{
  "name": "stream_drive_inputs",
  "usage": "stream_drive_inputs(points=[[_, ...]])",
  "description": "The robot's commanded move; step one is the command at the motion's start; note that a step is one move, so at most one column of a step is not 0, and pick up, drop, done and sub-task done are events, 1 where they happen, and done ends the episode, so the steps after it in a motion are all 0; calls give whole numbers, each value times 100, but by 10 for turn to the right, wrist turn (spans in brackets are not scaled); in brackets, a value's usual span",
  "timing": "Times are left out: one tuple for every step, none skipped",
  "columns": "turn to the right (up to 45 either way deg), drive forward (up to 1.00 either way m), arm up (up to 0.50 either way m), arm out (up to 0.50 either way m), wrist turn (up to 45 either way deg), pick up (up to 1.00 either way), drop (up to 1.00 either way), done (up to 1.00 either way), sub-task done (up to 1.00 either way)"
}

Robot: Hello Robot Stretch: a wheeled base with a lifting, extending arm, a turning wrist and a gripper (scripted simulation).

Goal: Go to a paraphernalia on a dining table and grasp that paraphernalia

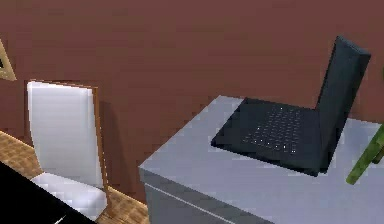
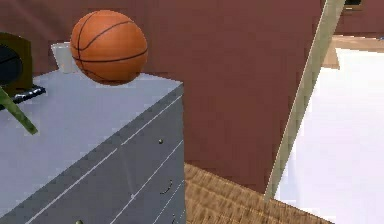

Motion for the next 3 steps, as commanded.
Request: stream_drive_inputs(points=[[-450, 0, 0, 0, 0, 0, 0, 0, 0], [-360, 0, 0, 0, 0, 0, 0, 0, 0], [-450, 0, 0, 0, 0, 0, 0, 0, 0]])
